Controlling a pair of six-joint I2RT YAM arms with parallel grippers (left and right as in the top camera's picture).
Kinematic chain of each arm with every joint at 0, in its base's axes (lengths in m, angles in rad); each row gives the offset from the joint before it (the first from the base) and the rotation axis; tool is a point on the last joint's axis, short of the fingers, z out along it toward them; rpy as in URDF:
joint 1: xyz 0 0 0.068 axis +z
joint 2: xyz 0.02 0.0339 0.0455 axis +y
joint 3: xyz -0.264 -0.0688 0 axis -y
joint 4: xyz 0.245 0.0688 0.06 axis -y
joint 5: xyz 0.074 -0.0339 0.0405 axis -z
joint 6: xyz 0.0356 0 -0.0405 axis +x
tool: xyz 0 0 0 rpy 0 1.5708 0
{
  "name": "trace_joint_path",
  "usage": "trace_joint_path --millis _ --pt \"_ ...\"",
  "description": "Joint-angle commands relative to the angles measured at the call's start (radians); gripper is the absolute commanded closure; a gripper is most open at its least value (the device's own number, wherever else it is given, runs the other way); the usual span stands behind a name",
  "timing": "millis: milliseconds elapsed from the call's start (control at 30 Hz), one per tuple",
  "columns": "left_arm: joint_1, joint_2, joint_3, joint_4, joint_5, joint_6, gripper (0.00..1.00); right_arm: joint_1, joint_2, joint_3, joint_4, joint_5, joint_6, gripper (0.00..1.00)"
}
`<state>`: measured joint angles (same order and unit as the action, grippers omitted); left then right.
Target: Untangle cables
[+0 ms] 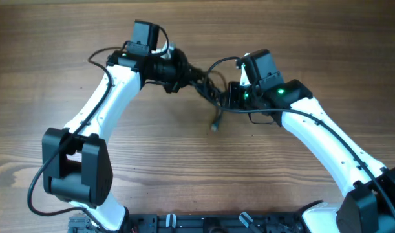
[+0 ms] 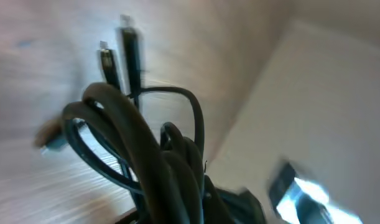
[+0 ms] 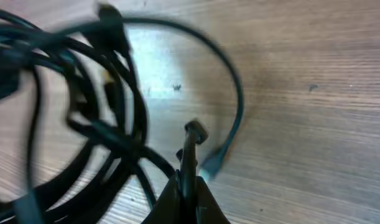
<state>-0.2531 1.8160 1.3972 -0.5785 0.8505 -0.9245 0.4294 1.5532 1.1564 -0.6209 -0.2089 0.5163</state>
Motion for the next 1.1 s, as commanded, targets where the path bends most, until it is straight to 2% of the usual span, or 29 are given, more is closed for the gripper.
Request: trace_joint_path --millis 0,100,233,333,467,533,567,600,667,800,867,1000,1067 --pt "0.025 -0.010 0.010 0.162 0.399 0.079 0.96 -0.066 0.014 0.021 0.042 -0.051 0.068 0.96" --pt "0.027 -0.012 0.010 0.217 0.499 0.076 0.96 -0.150 0.014 0.021 0.107 -0.038 0.092 0.96" --pt "0.027 -0.012 0.010 0.217 0.489 0.084 0.96 -0.282 0.014 0.021 0.125 -0.009 0.090 0.96" --pt "0.026 -0.011 0.009 0.189 0.365 0.083 0.96 -0.357 0.014 0.021 0.095 0.000 0.063 0.96" --pt "0.026 -0.011 0.009 0.009 0.124 0.071 0.96 -0.425 0.014 0.021 0.042 0.082 0.008 0.95" --pt "0.026 -0.011 0.009 -0.062 0.031 0.011 0.96 -0.431 0.014 0.022 0.038 0.030 -0.065 0.89" --pt "0.026 -0.011 0.009 -0.098 -0.009 -0.060 0.96 -0.431 0.014 0.023 0.042 -0.083 -0.169 0.76" --pt "0.026 -0.011 0.009 -0.125 -0.028 -0.110 0.96 -0.431 0.014 0.027 0.034 -0.151 -0.227 0.53" --pt "0.026 -0.011 0.009 -0.197 -0.057 -0.222 0.96 -0.431 0.012 0.056 -0.010 -0.203 -0.286 0.30" --pt "0.026 -0.011 0.009 -0.311 -0.060 -0.426 0.96 -0.416 -0.002 0.153 -0.138 -0.472 -0.478 0.27" --pt "0.026 -0.011 0.009 -0.335 -0.095 -0.511 0.96 -0.372 -0.005 0.153 -0.159 -0.552 -0.520 0.27" --pt "0.031 -0.011 0.009 -0.472 -0.306 -0.639 0.96 -0.224 -0.005 0.152 -0.178 -0.517 -0.545 0.30" --pt "0.042 -0.011 0.009 -0.504 -0.351 -0.640 0.96 -0.132 -0.004 0.148 -0.177 -0.361 -0.539 0.30"
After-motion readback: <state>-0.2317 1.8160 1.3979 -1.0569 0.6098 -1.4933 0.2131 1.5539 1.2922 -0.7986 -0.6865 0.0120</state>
